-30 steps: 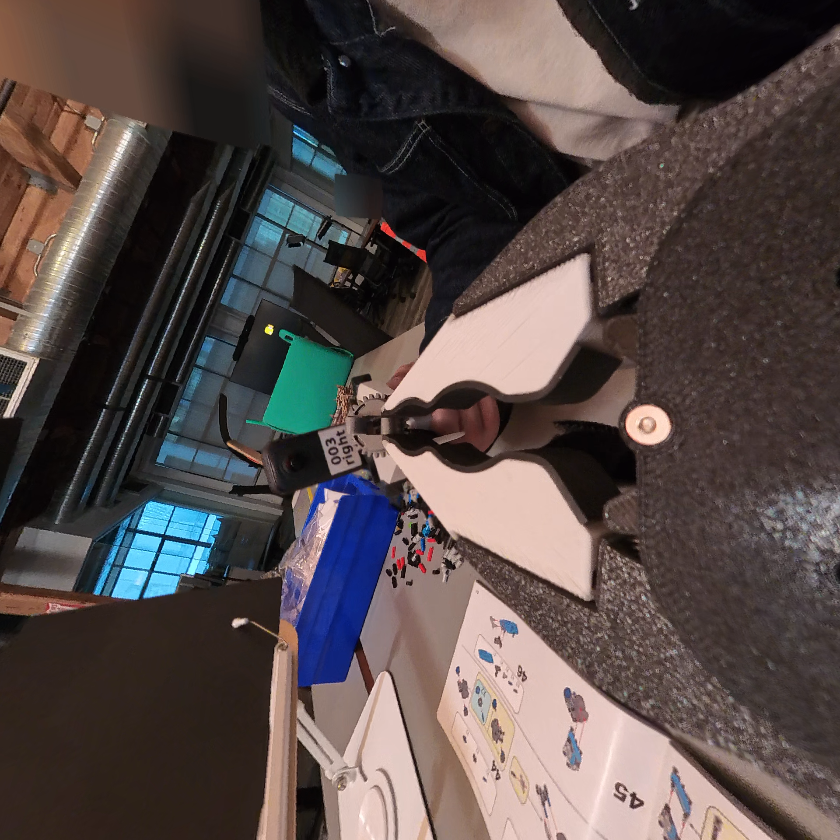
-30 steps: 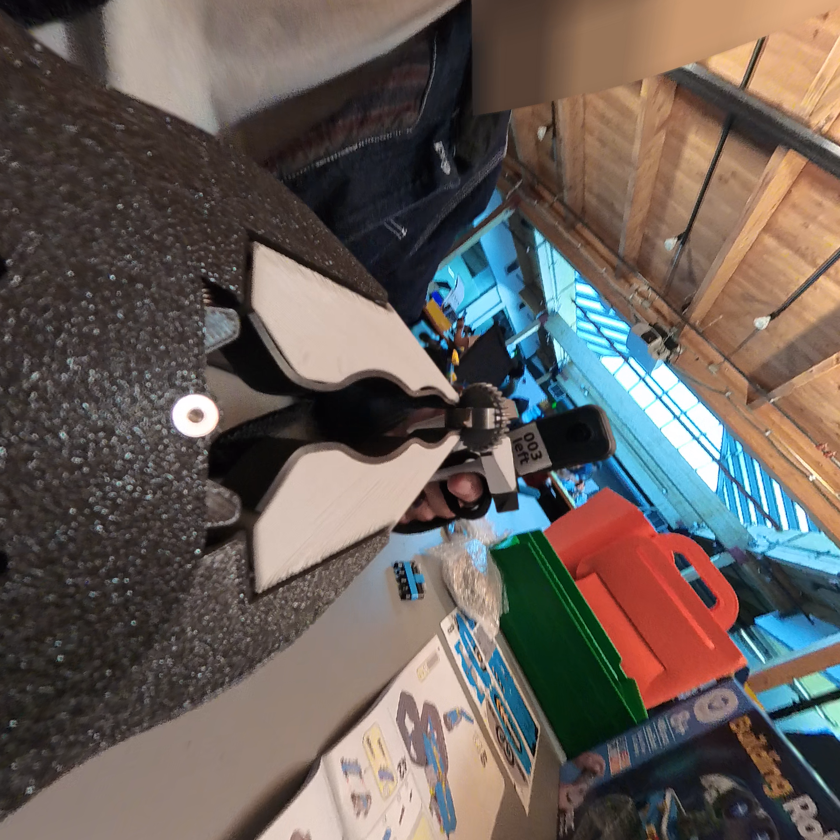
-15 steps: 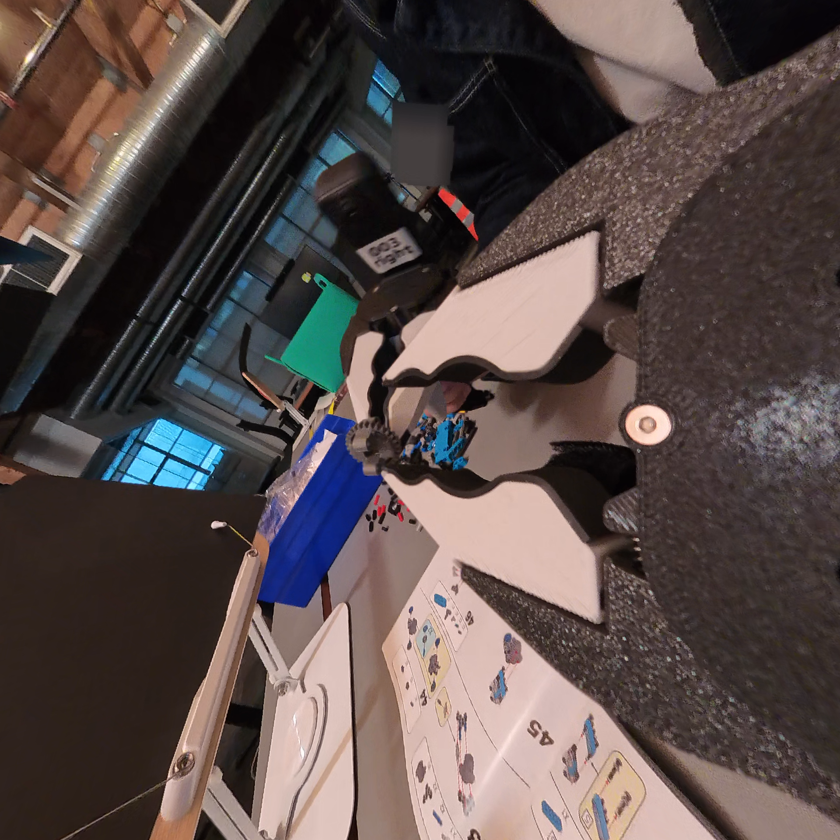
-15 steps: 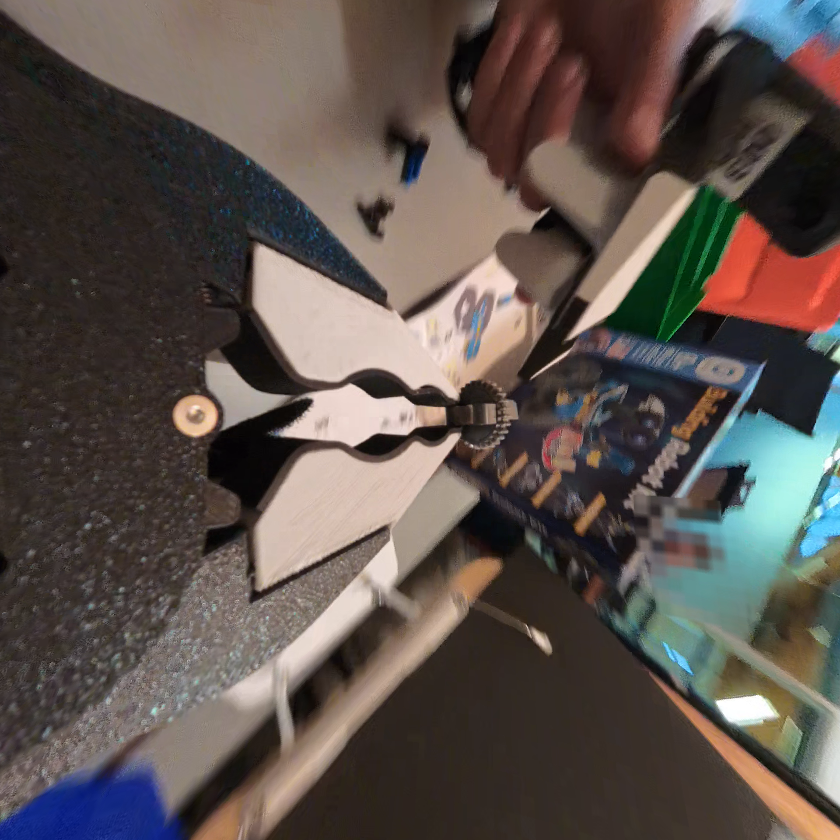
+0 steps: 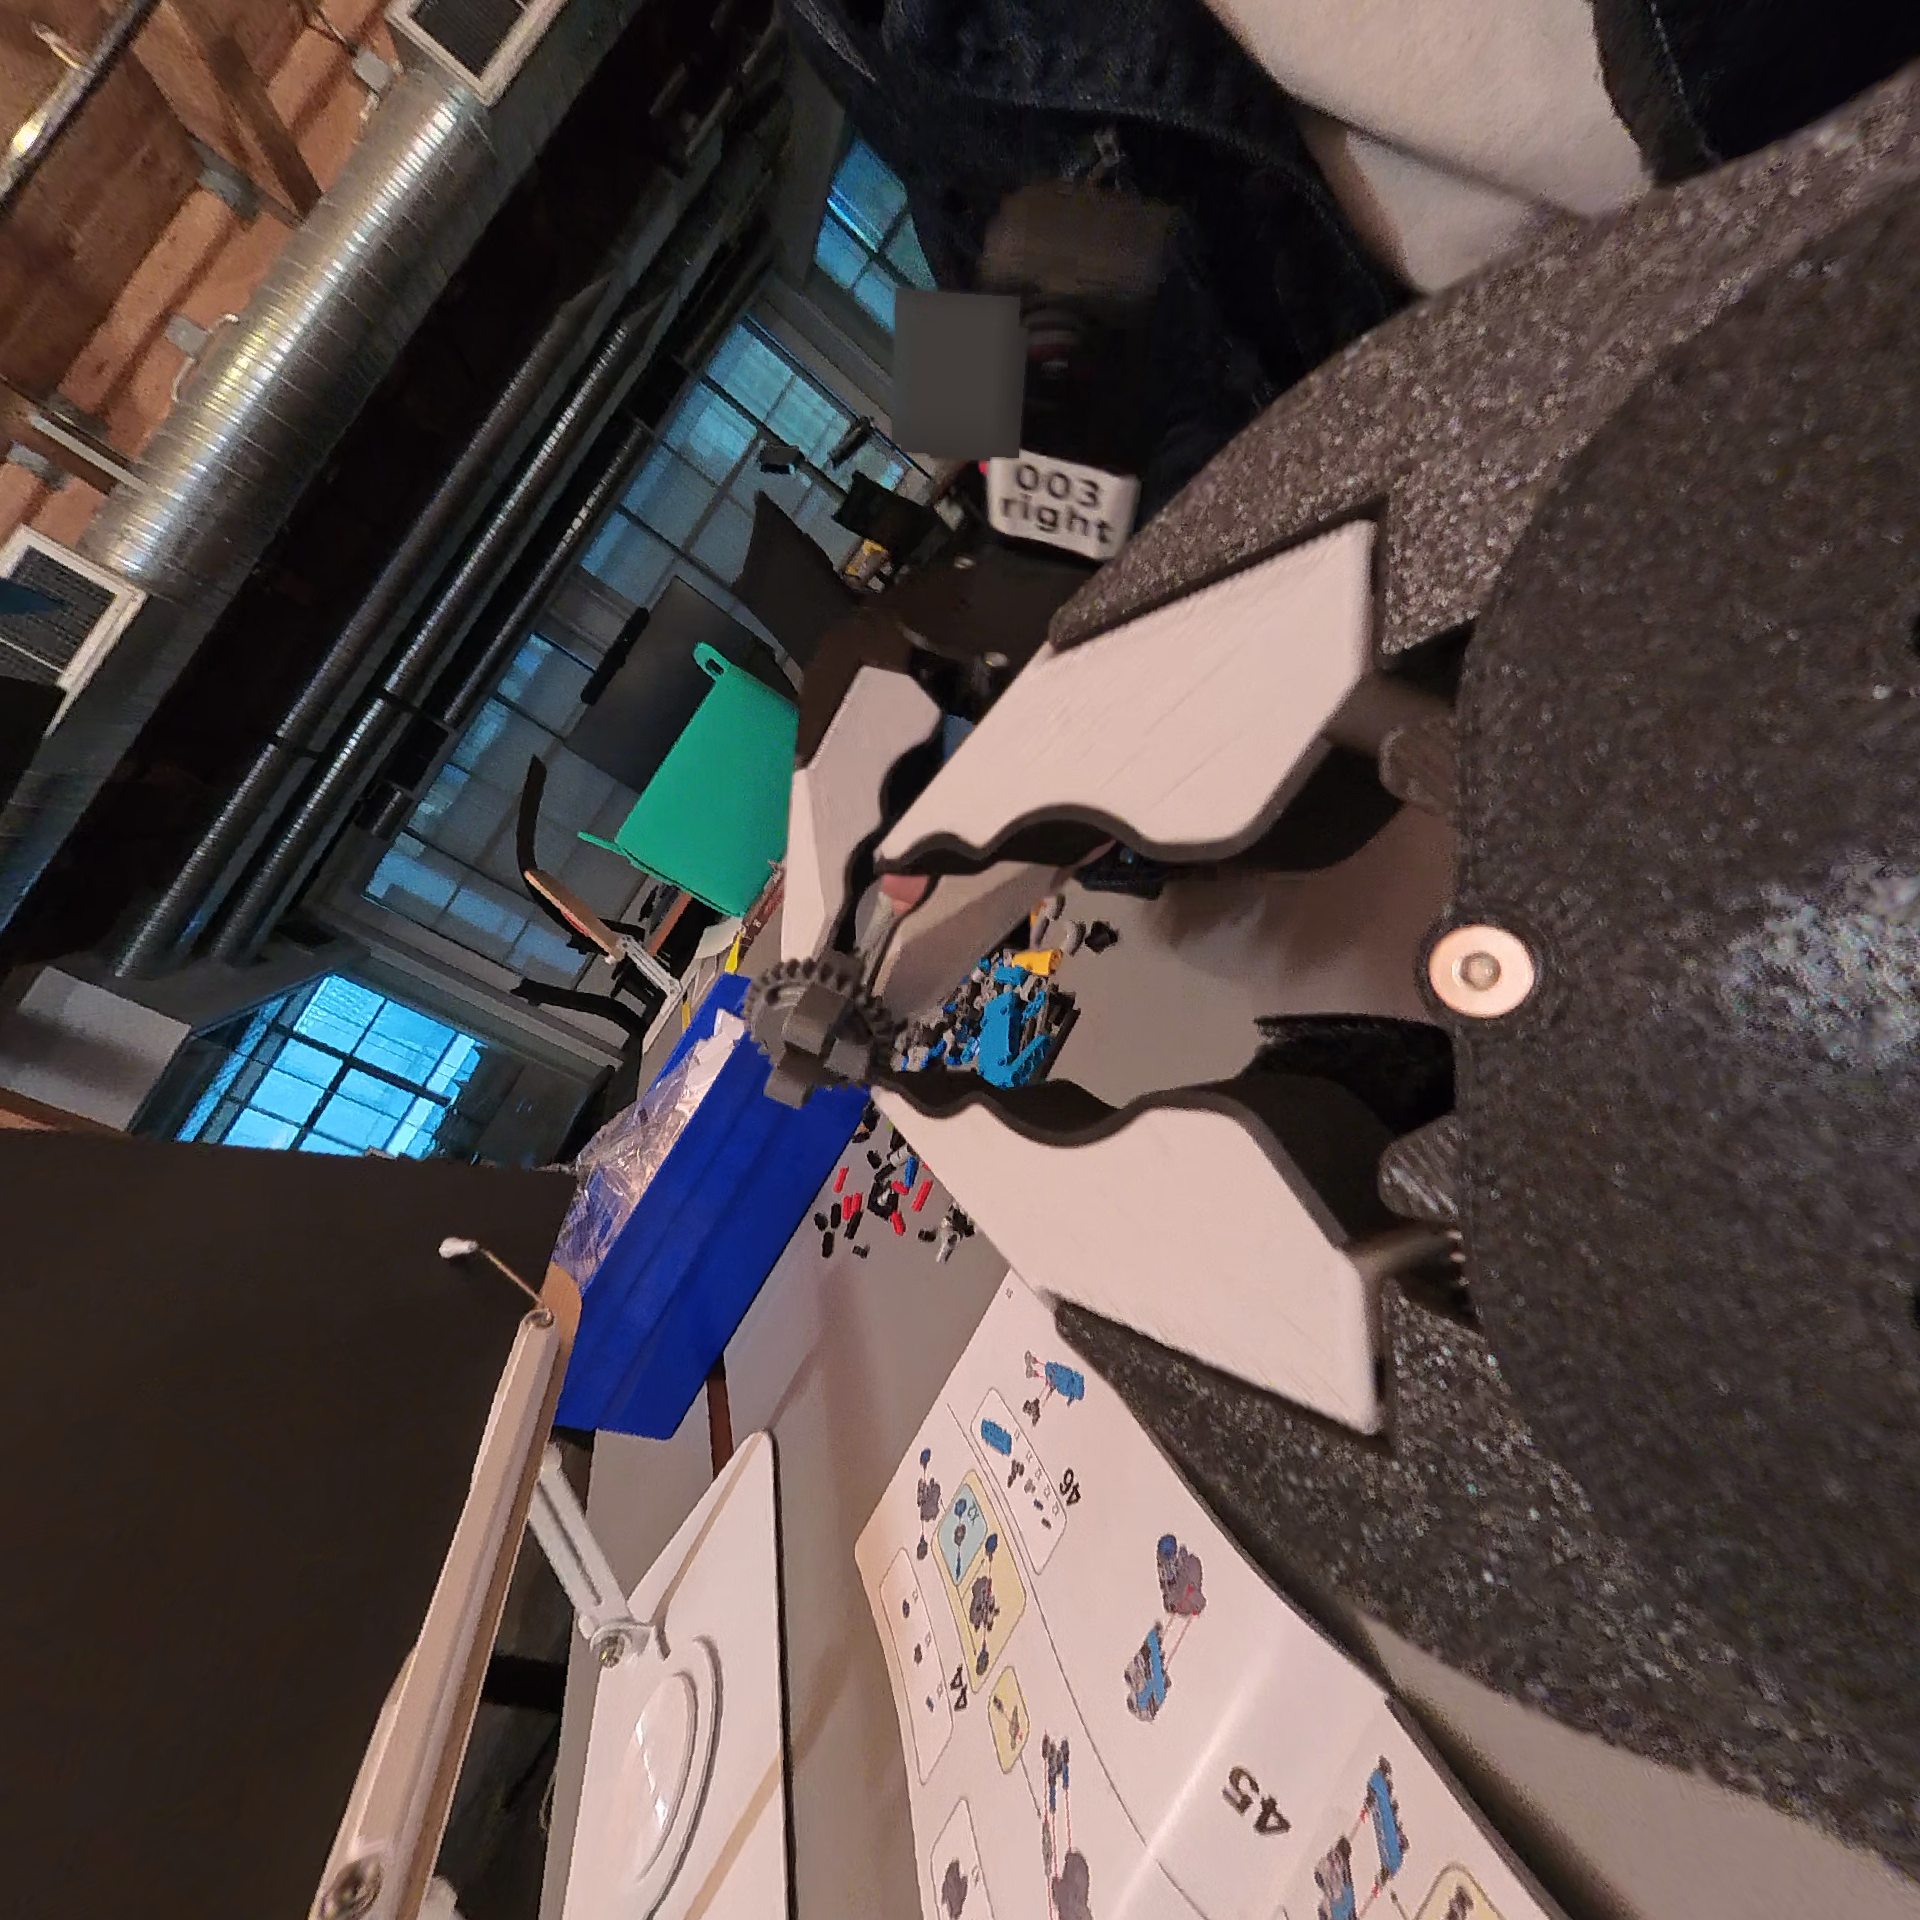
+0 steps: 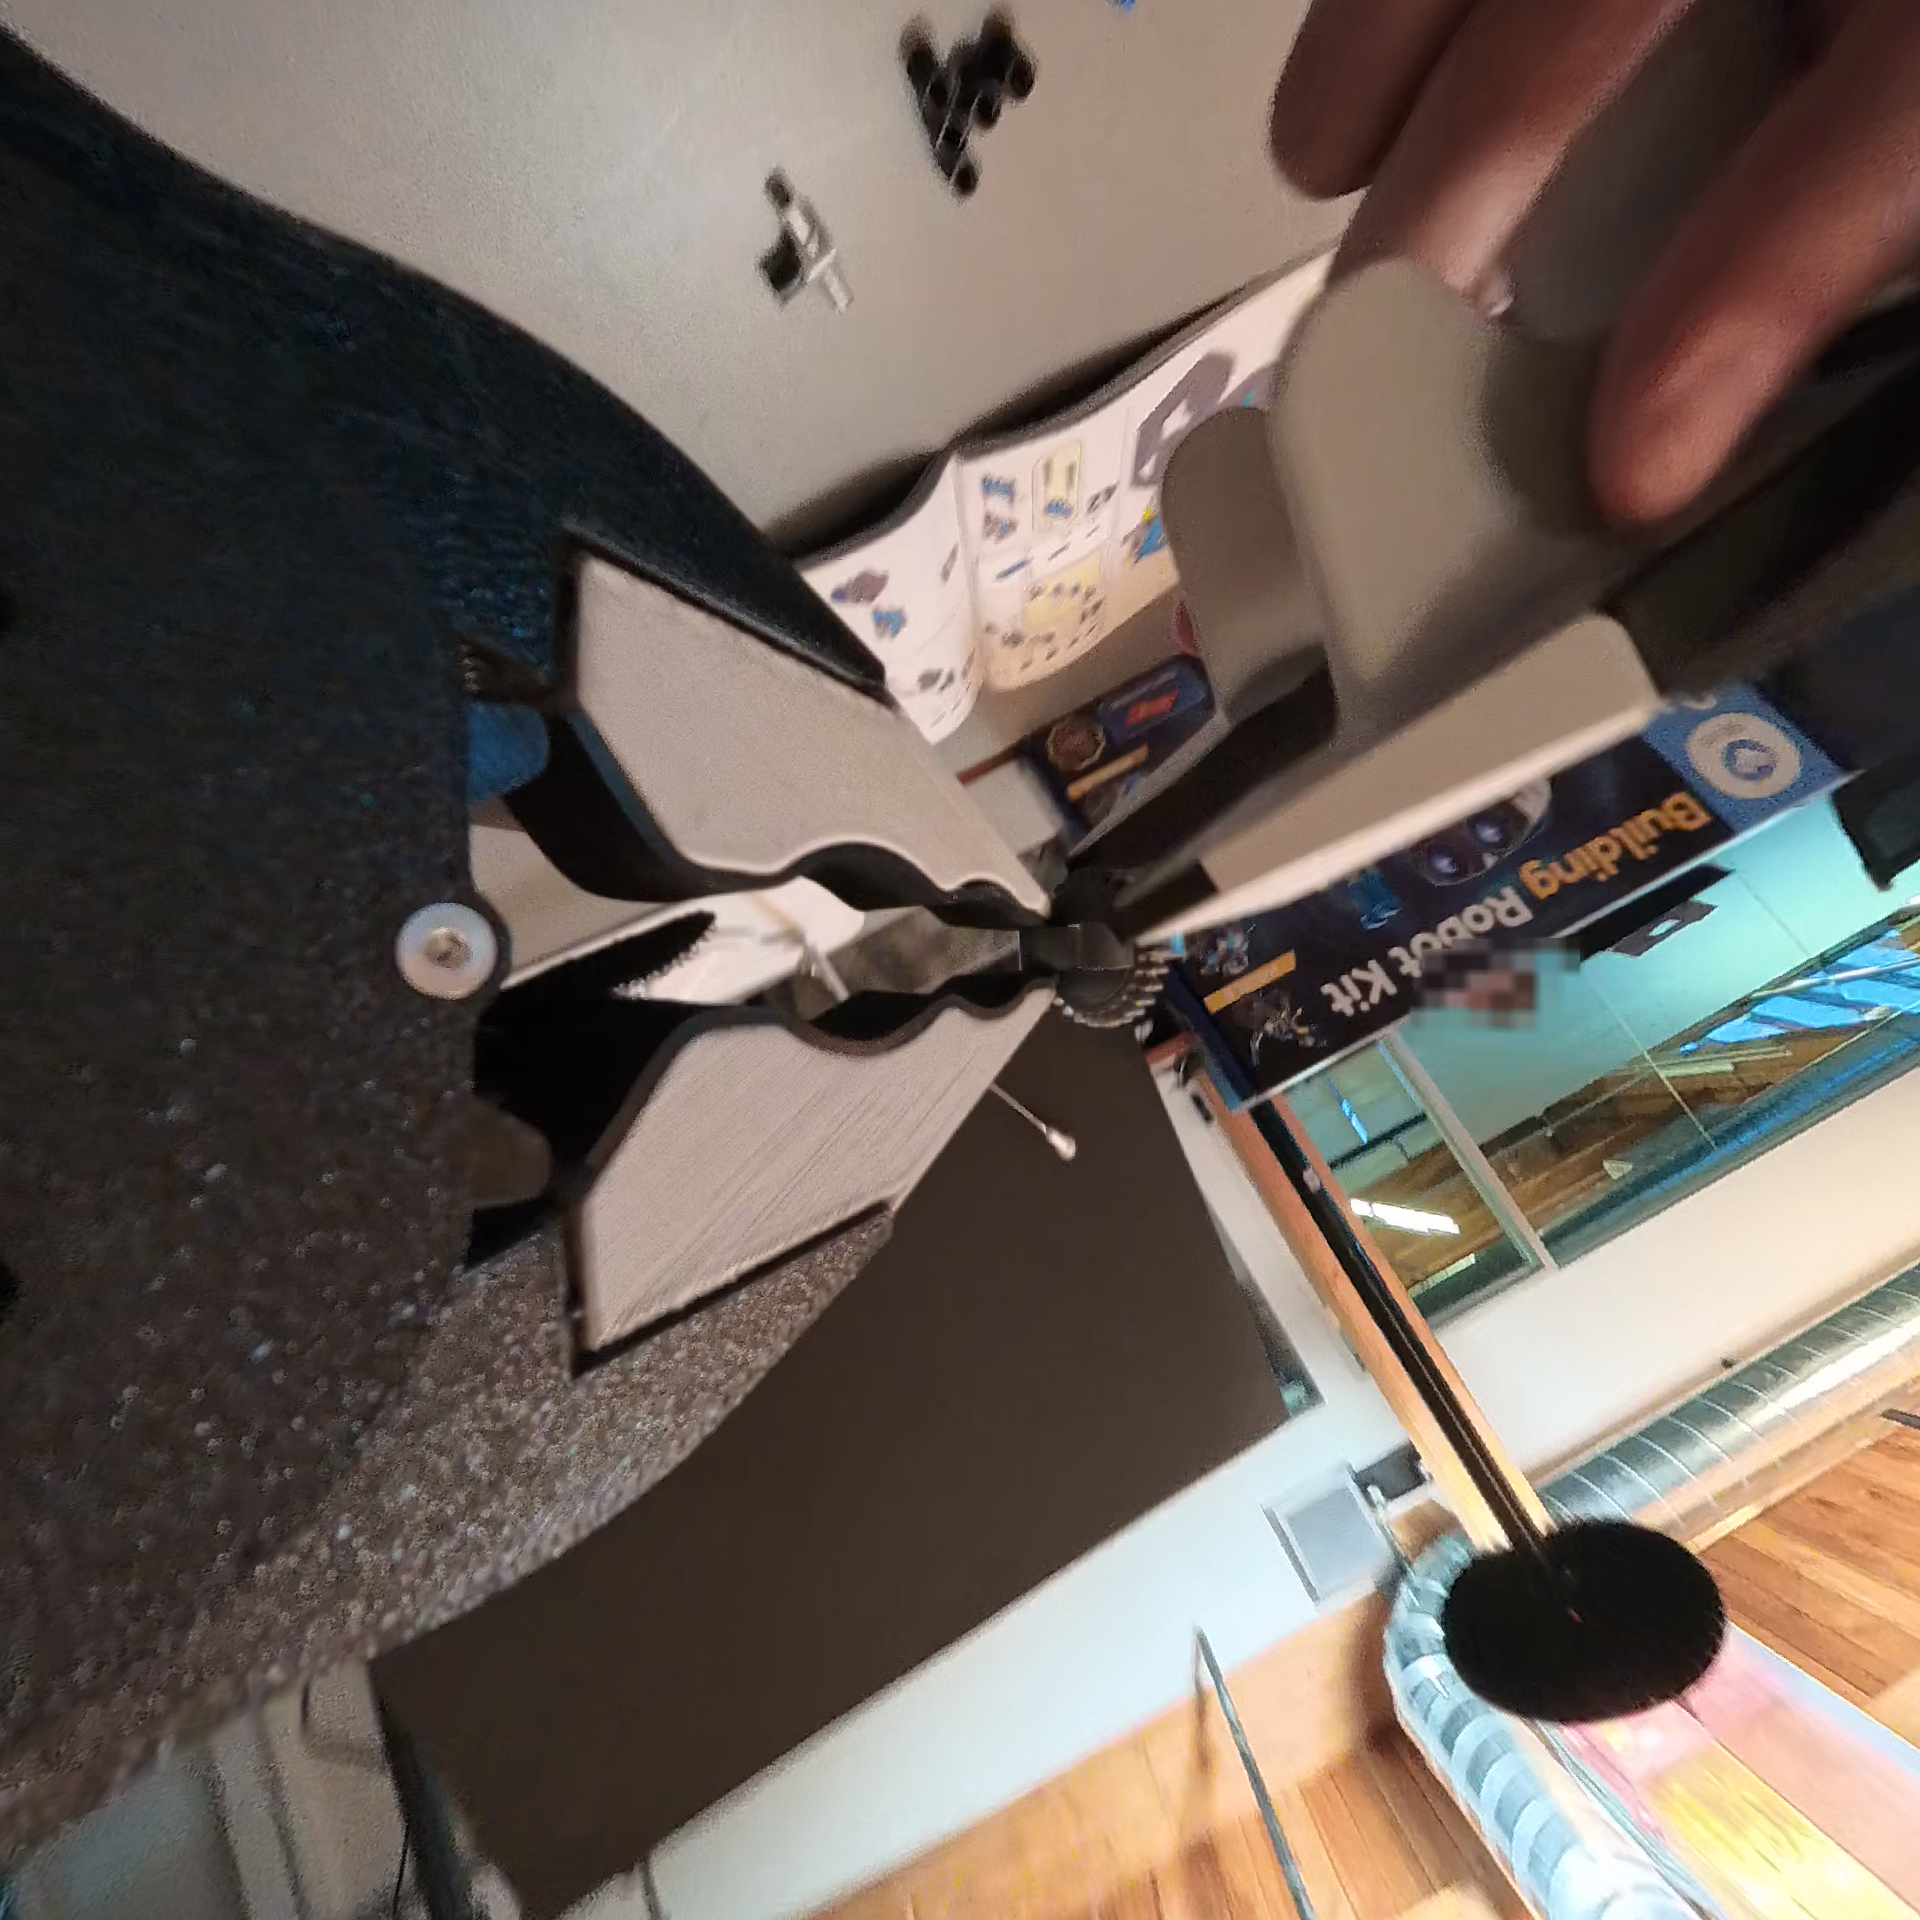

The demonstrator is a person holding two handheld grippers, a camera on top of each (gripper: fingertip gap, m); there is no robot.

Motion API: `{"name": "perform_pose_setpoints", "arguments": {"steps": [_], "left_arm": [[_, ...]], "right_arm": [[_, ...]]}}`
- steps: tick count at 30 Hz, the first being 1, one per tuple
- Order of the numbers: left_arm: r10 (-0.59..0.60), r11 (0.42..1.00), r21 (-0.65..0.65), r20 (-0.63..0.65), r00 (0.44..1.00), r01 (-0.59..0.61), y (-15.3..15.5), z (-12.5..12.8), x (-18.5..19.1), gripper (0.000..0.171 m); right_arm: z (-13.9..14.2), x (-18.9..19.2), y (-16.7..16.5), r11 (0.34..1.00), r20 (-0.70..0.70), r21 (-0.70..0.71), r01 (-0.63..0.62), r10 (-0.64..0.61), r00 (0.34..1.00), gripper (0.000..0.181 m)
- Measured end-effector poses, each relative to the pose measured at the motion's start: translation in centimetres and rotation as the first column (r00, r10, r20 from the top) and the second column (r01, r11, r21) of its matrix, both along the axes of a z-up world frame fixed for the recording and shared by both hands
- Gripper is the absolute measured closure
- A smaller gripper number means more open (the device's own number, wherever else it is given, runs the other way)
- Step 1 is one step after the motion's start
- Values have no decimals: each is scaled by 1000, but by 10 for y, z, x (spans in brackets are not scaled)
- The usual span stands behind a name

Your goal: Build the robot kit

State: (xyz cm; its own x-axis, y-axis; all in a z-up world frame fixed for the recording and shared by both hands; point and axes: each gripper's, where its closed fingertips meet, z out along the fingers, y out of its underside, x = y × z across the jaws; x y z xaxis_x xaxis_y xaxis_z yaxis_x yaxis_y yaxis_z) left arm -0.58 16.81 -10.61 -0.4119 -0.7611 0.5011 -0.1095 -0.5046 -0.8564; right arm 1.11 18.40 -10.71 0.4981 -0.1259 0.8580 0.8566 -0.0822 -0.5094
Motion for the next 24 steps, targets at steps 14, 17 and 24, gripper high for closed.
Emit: {"name": "perform_pose_setpoints", "arguments": {"steps": [14,17,24], "left_arm": [[18,996,90,-10,1000,-17,-1,-3,-1,153],[37,995,97,-6,999,-36,2,-1,-1,150],[134,977,167,-21,991,-129,16,-5,0,150]], "right_arm": [[-27,12,6,987,-319,-153,-48,-3,948,173],[-33,5,8,986,-263,-161,-46,2,965,173],[-35,8,9,983,-250,-182,-28,-19,968,173]]}}
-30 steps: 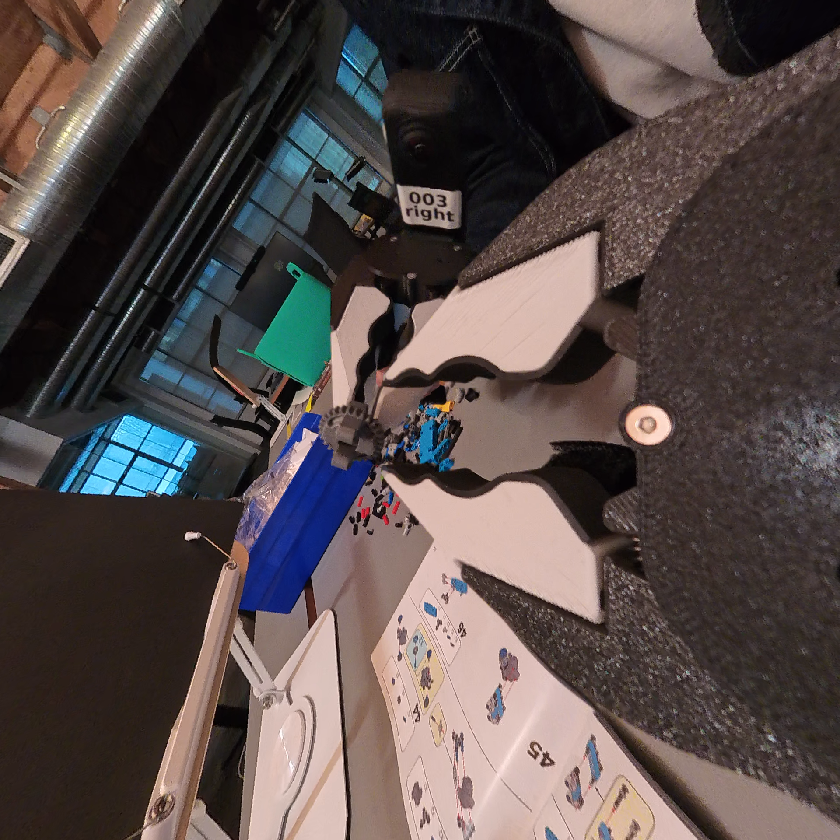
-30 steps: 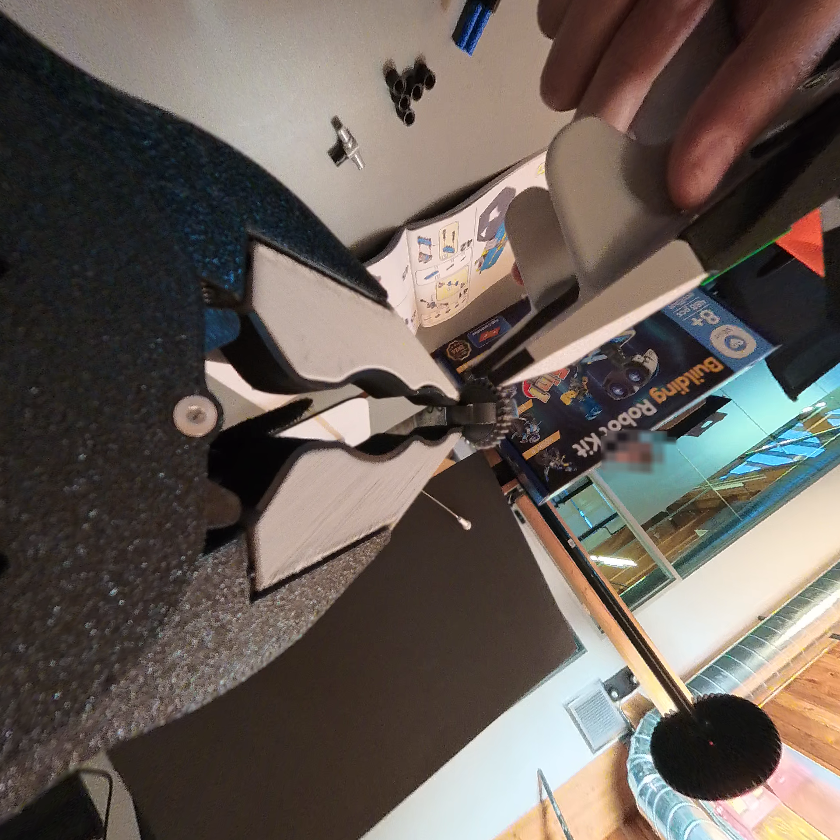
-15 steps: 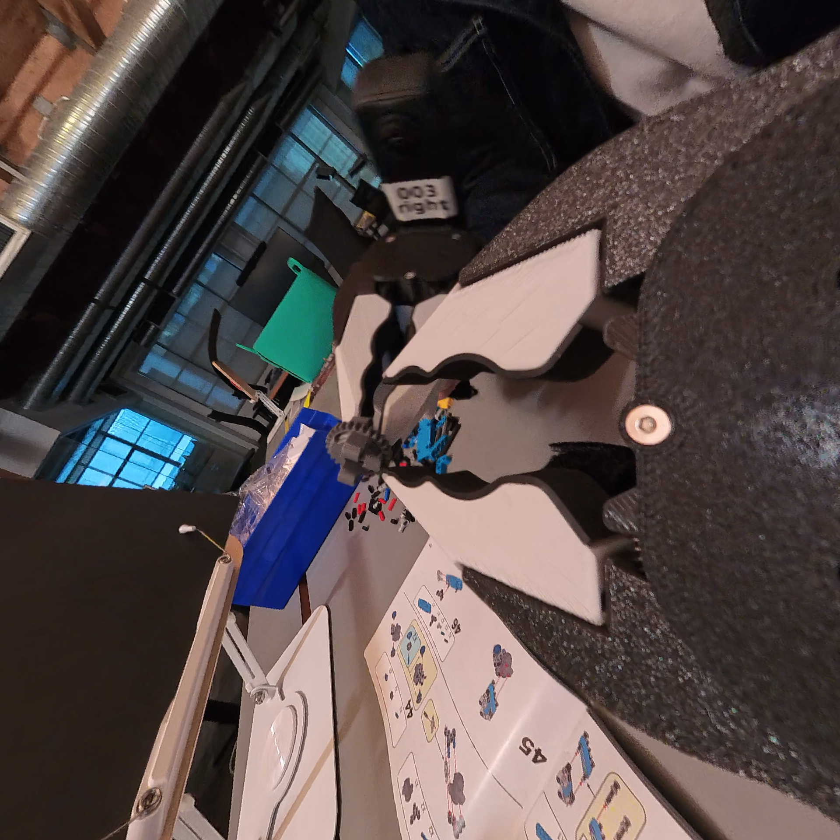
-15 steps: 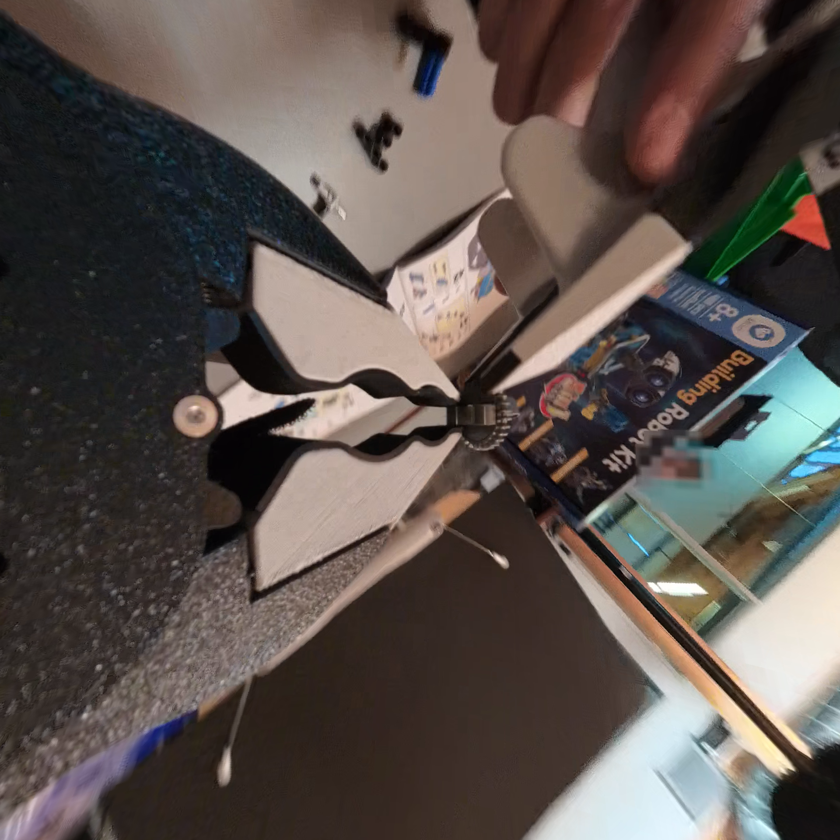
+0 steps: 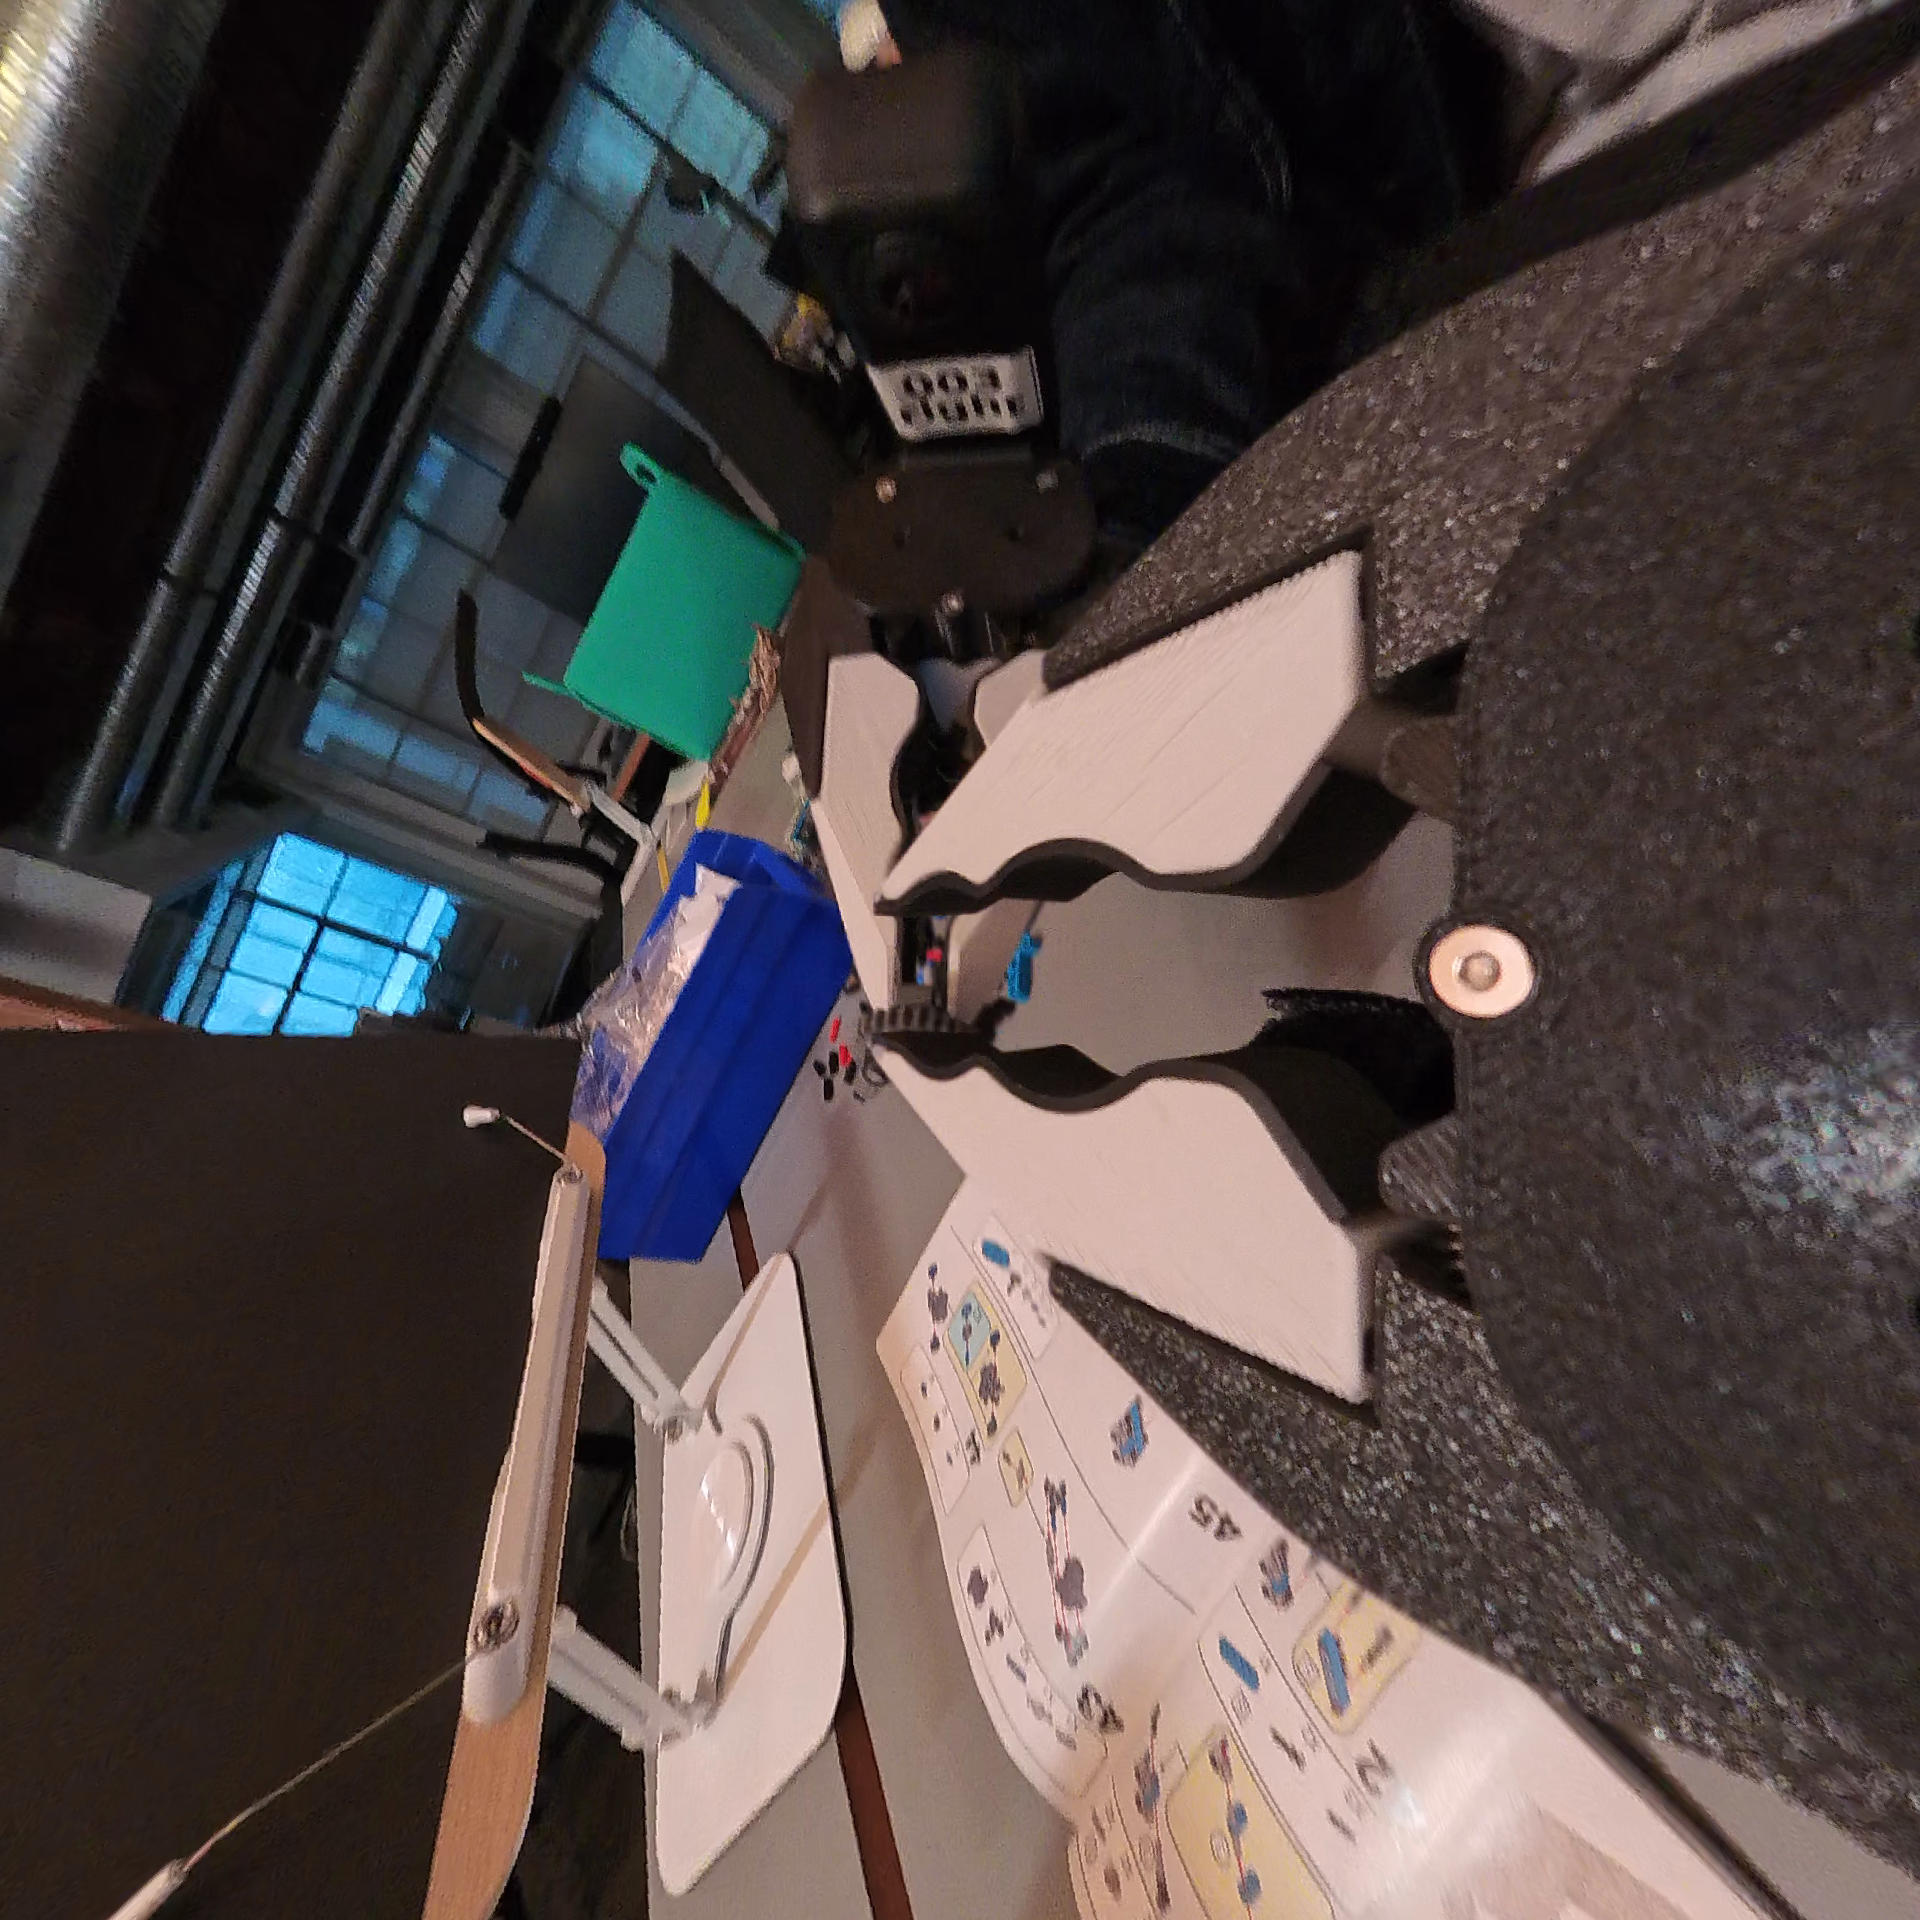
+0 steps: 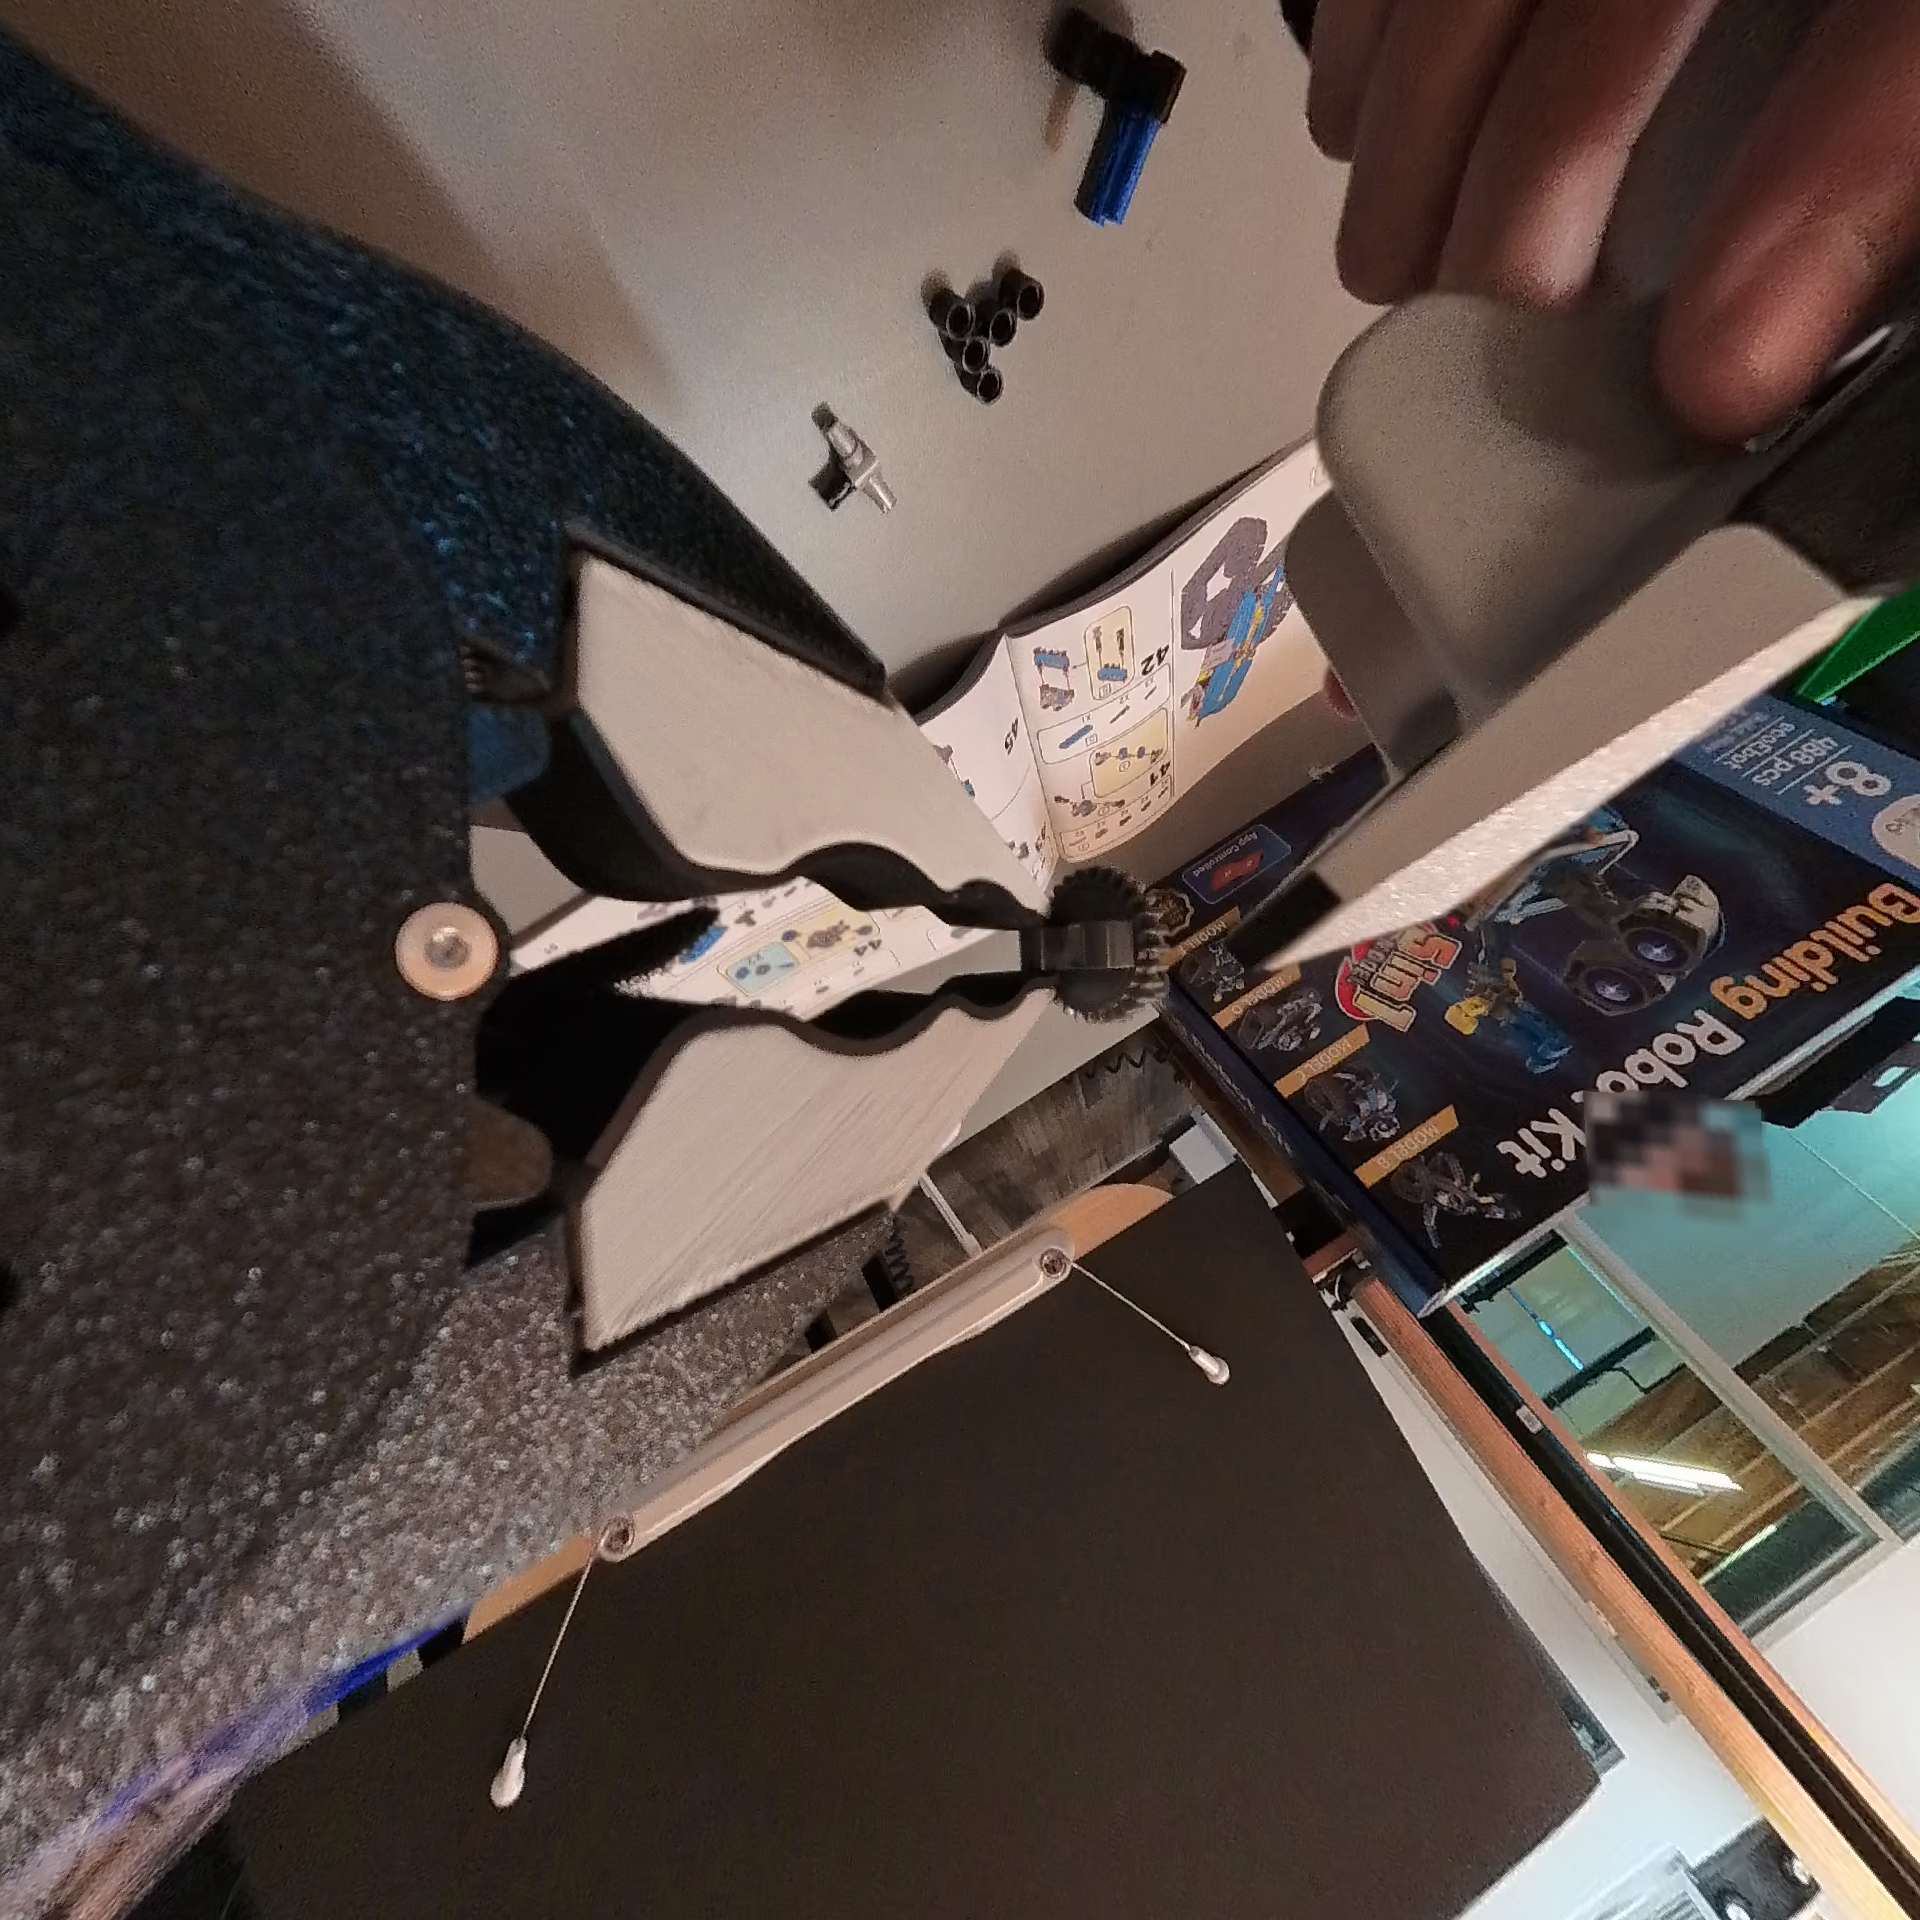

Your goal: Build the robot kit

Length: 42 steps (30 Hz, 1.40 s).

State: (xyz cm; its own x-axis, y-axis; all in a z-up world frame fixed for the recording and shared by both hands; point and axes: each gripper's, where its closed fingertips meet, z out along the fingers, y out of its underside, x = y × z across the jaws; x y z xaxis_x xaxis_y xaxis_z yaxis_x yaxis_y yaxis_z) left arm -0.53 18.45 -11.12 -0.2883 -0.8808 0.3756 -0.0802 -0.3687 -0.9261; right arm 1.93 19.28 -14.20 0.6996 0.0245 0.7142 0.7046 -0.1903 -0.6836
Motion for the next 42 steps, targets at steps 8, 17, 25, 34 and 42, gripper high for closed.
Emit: {"name": "perform_pose_setpoints", "arguments": {"steps": [8,17,25,34,42], "left_arm": [[71,971,235,-76,995,-52,-3,-20,6,150],[79,961,268,-57,995,-61,-5,-18,6,150],[74,981,187,-93,993,-55,0,-23,7,156],[-195,978,-77,13,981,195,4,-2,-20,157],[-453,797,-274,317,833,537,-29,43,-50,157]], "right_arm": [[-1,-5,0,1000,23,-6,-7,7,1000,173],[2,-6,-1,1000,147,-1,7,-7,989,173],[0,-7,0,999,279,-7,41,-38,960,173],[11,-31,-16,945,-520,3,-326,280,807,125],[55,-65,-46,702,-877,346,-622,478,51,154]]}}
